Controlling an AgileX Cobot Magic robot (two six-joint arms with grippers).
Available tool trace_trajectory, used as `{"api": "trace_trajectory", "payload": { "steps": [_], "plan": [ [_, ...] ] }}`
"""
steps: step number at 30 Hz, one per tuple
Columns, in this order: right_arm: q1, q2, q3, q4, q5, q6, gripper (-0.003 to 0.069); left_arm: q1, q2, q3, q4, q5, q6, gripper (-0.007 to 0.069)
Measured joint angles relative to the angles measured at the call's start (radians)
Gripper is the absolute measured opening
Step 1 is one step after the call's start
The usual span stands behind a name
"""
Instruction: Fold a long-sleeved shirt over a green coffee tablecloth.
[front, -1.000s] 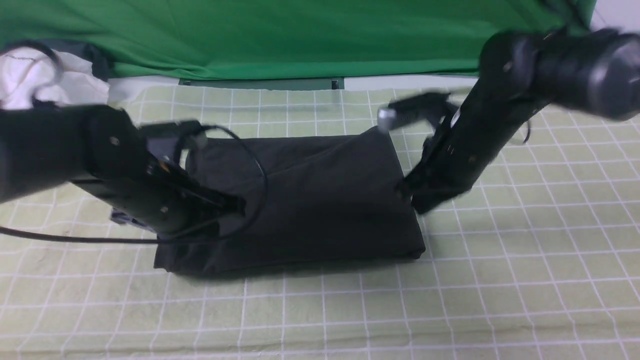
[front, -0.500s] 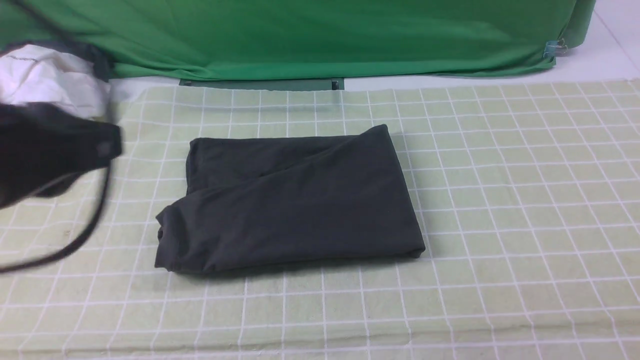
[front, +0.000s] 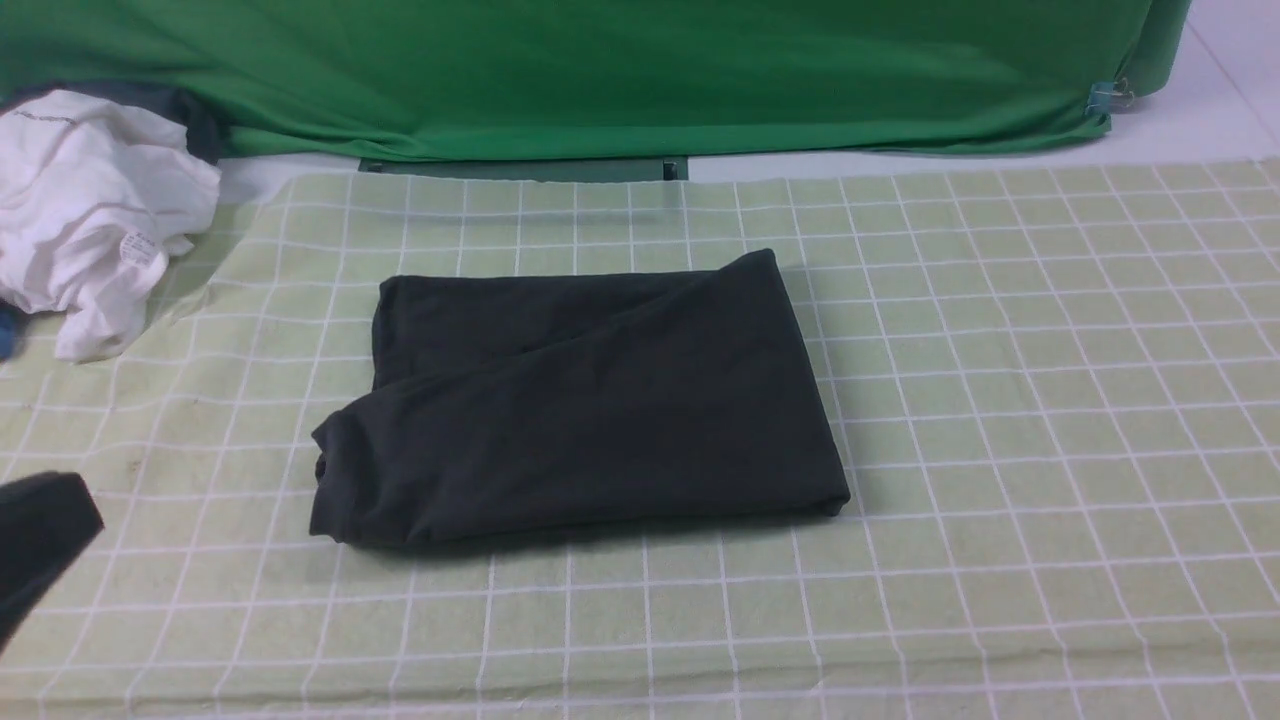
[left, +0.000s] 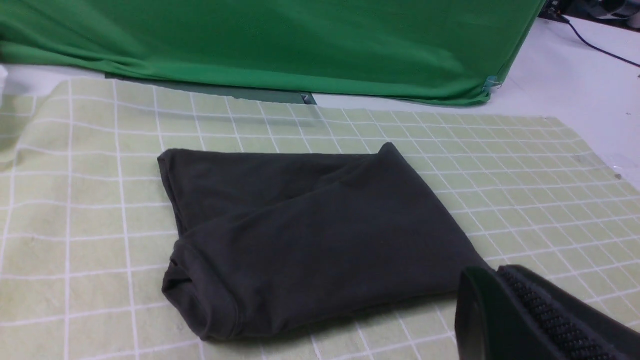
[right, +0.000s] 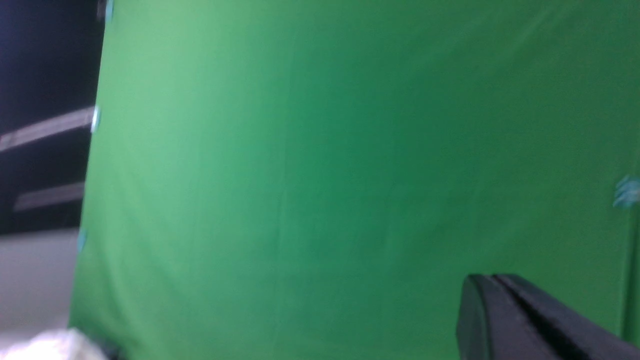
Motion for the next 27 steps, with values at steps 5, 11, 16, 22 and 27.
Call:
{"api": "trace_trajectory", "payload": {
  "steps": [5,11,16,22,27],
  "plan": [
    [0.0,-0.145,0.11,0.0,-0.096,-0.017,0.0025,0.0,-0.006,0.062,-0.004,-0.057,0.0,0.0011],
    [0.0,-0.181,0.122,0.0,-0.104,-0.026,0.0115,0.0,-0.007,0.068,-0.006,-0.15,0.0,0.0011],
    [0.0,-0.181,0.123,0.0,-0.033,-0.026,0.0194,0.0,-0.007,0.071,-0.006,-0.225,0.0,0.0011],
    [0.0,-0.181,0.123,0.002,0.006,-0.026,0.0223,0.0,-0.007,0.074,-0.006,-0.236,0.0,0.0011],
    [0.0,-0.181,0.123,0.003,0.007,-0.026,0.0234,0.0,-0.007,0.074,-0.006,-0.236,0.0,0.0011]
  ]
}}
